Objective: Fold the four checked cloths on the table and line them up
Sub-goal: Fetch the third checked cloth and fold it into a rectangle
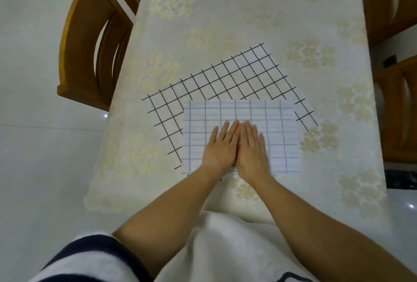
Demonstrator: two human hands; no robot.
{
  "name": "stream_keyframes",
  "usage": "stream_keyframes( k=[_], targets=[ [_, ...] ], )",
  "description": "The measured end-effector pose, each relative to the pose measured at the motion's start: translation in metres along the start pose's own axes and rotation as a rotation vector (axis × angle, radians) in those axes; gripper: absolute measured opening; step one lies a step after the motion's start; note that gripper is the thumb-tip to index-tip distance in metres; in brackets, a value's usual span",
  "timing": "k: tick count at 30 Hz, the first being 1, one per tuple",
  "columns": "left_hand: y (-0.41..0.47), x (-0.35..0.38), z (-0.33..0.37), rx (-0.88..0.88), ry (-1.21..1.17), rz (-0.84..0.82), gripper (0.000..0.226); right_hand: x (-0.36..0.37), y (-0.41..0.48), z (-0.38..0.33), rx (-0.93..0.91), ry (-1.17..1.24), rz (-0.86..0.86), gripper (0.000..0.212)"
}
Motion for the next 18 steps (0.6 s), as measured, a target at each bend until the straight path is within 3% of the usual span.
stream_keyframes(
  k=[2,4,8,12,16,18],
  targets=[
    [0.003,0.001,-0.01,0.003,0.0,-0.015,0.065,0.0,-0.009,0.021,0.017,0.006,0.031,0.069],
    [0.007,-0.005,-0.021,0.006,-0.026,-0.075,0.073,-0.011,-0.014,0.057,0.076,-0.011,0.049,0.069],
    [0.016,-0.025,-0.031,-0.011,-0.062,-0.178,0.098,-0.05,-0.017,0.119,0.297,0.157,0.158,0.08],
    [0.029,-0.035,-0.021,-0.048,-0.02,-0.264,0.13,-0.083,-0.008,0.131,0.446,0.41,0.35,0.069],
    [0.037,-0.037,-0.017,-0.076,-0.004,-0.312,0.148,-0.091,0.001,0.134,0.671,0.753,0.256,0.06],
    [0.039,-0.036,-0.019,-0.083,-0.008,-0.327,0.152,-0.088,0.005,0.137,0.721,0.775,0.17,0.047]
  ],
)
Point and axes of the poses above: each hand's wrist, its own y-axis towards the middle knuckle, its own x-axis out of the palm, z = x × y, the point moved 4 cm from there along y, towards the middle knuckle, and after that the axes turned 14 degrees about y, right-handed, at the moved point
